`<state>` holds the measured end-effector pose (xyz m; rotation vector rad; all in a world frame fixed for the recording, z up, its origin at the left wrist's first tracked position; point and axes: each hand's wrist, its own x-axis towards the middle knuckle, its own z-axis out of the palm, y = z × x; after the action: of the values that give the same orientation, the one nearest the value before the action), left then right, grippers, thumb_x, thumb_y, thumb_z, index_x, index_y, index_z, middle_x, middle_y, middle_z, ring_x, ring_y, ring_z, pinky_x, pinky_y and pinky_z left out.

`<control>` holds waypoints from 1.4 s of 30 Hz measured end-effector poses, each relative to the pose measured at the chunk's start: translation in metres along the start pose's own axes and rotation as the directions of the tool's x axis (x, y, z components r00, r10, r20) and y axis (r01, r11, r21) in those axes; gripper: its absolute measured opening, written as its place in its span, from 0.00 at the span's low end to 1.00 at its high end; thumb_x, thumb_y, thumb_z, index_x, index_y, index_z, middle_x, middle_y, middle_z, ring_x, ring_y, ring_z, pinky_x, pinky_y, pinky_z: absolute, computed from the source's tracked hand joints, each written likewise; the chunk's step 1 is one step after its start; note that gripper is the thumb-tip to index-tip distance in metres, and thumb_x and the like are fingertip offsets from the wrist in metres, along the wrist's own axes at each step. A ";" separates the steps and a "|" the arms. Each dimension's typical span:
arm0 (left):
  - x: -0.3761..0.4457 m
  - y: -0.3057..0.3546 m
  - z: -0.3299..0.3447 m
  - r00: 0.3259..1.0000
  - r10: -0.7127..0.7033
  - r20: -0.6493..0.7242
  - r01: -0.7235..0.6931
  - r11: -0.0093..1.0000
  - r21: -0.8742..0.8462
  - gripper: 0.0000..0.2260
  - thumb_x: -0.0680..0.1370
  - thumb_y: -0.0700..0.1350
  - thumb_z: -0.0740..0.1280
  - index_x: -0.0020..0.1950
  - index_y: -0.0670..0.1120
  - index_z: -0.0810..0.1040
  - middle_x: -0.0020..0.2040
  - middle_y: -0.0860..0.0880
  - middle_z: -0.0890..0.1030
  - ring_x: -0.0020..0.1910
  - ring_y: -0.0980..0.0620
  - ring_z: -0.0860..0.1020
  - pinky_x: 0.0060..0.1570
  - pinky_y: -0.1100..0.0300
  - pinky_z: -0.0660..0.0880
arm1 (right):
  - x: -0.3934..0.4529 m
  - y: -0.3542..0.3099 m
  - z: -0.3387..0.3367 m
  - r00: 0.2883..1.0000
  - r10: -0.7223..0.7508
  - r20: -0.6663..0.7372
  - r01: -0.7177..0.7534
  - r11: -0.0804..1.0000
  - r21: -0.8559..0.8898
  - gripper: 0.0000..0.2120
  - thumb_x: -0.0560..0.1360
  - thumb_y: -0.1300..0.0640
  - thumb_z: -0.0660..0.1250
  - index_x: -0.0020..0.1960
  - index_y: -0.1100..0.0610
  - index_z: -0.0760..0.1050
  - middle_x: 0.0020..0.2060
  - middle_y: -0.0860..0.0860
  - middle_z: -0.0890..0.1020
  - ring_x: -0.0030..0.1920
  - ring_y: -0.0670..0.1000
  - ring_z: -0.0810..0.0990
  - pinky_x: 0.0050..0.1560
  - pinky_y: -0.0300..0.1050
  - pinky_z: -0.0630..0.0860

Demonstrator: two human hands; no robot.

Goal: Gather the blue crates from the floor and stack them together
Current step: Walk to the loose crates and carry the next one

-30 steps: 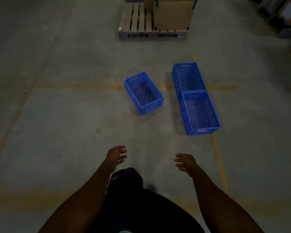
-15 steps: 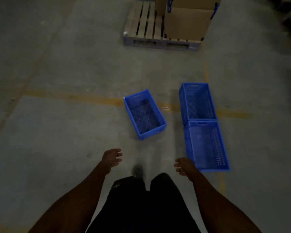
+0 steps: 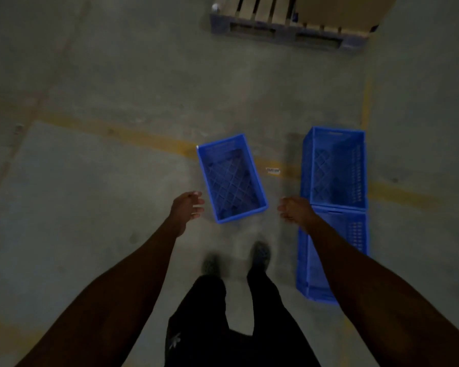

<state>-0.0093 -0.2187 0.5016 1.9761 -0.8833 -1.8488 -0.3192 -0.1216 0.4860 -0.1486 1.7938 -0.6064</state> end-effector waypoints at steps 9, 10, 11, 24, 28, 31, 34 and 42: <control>0.157 0.005 0.043 0.996 0.012 -0.083 0.000 0.990 0.144 0.08 0.82 0.42 0.61 0.56 0.44 0.79 0.43 0.44 0.81 0.34 0.49 0.76 0.36 0.59 0.70 | 0.173 -0.054 0.030 0.999 -0.021 0.025 0.025 0.979 -0.202 0.09 0.79 0.60 0.62 0.40 0.56 0.71 0.43 0.58 0.78 0.32 0.52 0.74 0.33 0.42 0.69; 0.181 -0.002 0.045 0.996 0.009 -0.084 0.004 0.988 0.157 0.07 0.82 0.41 0.62 0.55 0.44 0.79 0.43 0.44 0.80 0.33 0.49 0.76 0.35 0.59 0.70 | 0.198 -0.052 0.036 0.999 -0.028 0.030 0.034 0.974 -0.224 0.08 0.79 0.60 0.62 0.41 0.56 0.73 0.45 0.59 0.78 0.33 0.53 0.75 0.34 0.44 0.71; 0.207 -0.010 0.048 0.996 0.006 -0.086 0.008 0.985 0.172 0.07 0.82 0.41 0.62 0.55 0.45 0.79 0.43 0.44 0.80 0.33 0.49 0.76 0.35 0.60 0.71 | 0.225 -0.049 0.042 0.998 -0.042 0.039 0.050 0.962 -0.269 0.06 0.79 0.60 0.62 0.44 0.57 0.75 0.46 0.60 0.79 0.36 0.54 0.76 0.38 0.48 0.75; 0.482 -0.145 0.074 0.963 -0.235 -0.130 0.260 0.937 0.233 0.22 0.82 0.46 0.65 0.75 0.44 0.65 0.57 0.44 0.70 0.40 0.51 0.71 0.48 0.53 0.71 | 0.517 0.035 0.115 0.997 -0.070 -0.039 0.038 0.837 -0.545 0.24 0.81 0.56 0.59 0.75 0.61 0.62 0.69 0.62 0.72 0.67 0.62 0.72 0.63 0.47 0.69; 0.529 -0.168 0.084 0.964 -0.243 -0.106 0.261 0.940 0.220 0.17 0.83 0.47 0.65 0.70 0.43 0.69 0.53 0.46 0.75 0.40 0.51 0.74 0.41 0.58 0.70 | 0.572 0.054 0.122 0.999 -0.046 -0.009 0.033 0.834 -0.551 0.32 0.80 0.48 0.64 0.78 0.60 0.58 0.71 0.61 0.71 0.65 0.61 0.75 0.59 0.48 0.72; 0.560 -0.190 0.082 0.969 -0.205 -0.140 0.231 0.952 0.201 0.20 0.80 0.50 0.69 0.65 0.38 0.73 0.59 0.37 0.81 0.49 0.43 0.81 0.35 0.58 0.76 | 0.597 0.068 0.132 0.997 -0.079 0.020 0.076 0.829 -0.555 0.26 0.80 0.49 0.64 0.72 0.62 0.64 0.60 0.59 0.75 0.52 0.57 0.77 0.47 0.47 0.72; 0.578 -0.211 0.074 0.966 -0.166 -0.196 0.211 0.947 0.241 0.18 0.78 0.50 0.68 0.63 0.39 0.76 0.58 0.37 0.81 0.52 0.42 0.82 0.44 0.52 0.77 | 0.607 0.078 0.137 0.979 -0.199 -0.035 0.140 0.794 -0.591 0.13 0.80 0.54 0.62 0.61 0.60 0.69 0.50 0.58 0.73 0.48 0.54 0.73 0.46 0.47 0.69; 0.522 -0.177 0.061 0.965 -0.037 -0.260 0.096 0.971 0.217 0.27 0.71 0.54 0.63 0.64 0.38 0.72 0.61 0.37 0.78 0.57 0.35 0.80 0.54 0.43 0.79 | 0.540 0.062 0.135 0.943 -0.326 -0.068 0.251 0.830 -0.499 0.13 0.80 0.54 0.60 0.58 0.63 0.72 0.46 0.58 0.76 0.45 0.55 0.76 0.42 0.47 0.70</control>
<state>-0.0351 -0.3898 -0.0252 2.3448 -0.9960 -1.5350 -0.3510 -0.3286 -0.0340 -0.7506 2.0631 -0.3692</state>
